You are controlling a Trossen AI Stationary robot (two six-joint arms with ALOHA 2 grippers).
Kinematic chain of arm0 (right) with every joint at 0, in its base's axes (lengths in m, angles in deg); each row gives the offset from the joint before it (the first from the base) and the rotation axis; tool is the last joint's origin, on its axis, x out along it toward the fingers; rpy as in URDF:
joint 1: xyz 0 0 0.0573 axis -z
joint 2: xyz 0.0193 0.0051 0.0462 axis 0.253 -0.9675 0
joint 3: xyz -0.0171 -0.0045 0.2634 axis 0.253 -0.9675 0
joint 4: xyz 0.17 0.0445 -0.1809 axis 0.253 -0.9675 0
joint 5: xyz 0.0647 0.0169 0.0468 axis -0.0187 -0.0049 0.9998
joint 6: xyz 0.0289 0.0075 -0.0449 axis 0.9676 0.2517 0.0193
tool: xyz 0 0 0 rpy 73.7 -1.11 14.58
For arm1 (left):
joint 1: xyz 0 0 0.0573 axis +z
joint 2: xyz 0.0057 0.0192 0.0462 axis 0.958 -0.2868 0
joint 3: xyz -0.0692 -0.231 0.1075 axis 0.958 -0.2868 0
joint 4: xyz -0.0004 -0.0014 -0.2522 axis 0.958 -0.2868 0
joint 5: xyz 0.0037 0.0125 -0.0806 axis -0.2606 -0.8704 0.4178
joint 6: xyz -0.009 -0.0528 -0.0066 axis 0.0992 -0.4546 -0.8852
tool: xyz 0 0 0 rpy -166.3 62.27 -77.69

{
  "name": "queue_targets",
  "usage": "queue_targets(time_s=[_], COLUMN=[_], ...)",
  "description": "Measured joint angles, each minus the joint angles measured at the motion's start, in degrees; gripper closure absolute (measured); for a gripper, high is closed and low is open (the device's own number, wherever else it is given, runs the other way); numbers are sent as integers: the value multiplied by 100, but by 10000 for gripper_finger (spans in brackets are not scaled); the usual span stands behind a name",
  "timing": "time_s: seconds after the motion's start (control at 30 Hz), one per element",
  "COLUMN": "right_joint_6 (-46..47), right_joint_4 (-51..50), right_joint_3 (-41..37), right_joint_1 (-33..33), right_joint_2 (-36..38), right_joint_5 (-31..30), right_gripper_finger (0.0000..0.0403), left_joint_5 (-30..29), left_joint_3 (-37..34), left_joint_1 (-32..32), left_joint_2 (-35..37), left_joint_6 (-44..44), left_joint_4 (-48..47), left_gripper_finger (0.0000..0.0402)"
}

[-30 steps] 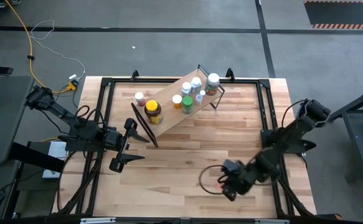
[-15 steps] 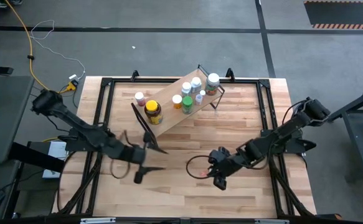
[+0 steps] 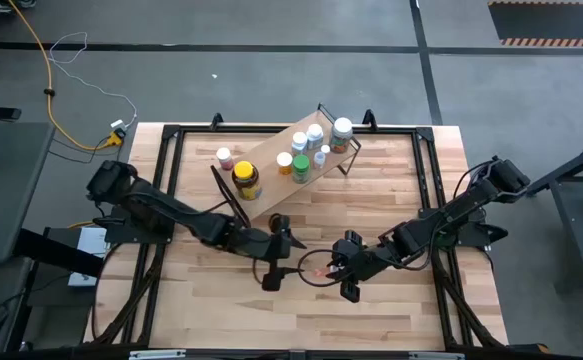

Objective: Pick and place medicine bottles onto shelf by color
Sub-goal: Put the light pink medicine bottle on the shelf

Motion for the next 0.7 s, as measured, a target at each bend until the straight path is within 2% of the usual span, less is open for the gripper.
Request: queue_targets(time_s=[0.13, 0.23, 0.57, 0.7], right_joint_6=[-232, -477, -1097, -1297], right_joint_4=[15, 120, 695, 910], right_joint_3=[0, 0, 0, 0], right_joint_1=[0, 0, 2, 2], right_joint_2=[0, -2, -2, -2], right_joint_5=[-326, -565, -652, -899], right_gripper_finger=[292, 293, 293, 293], left_joint_5=[842, 1156, 1209, 1209], left_joint_3=[173, 240, 240, 240], left_joint_1=[213, 273, 299, 299], left_joint_2=[-341, -467, -529, -529], left_joint_6=[-223, -335, -401, -401], left_joint_4=[-1, 9, 321, 297], left_gripper_finger=[126, 126, 126, 126])
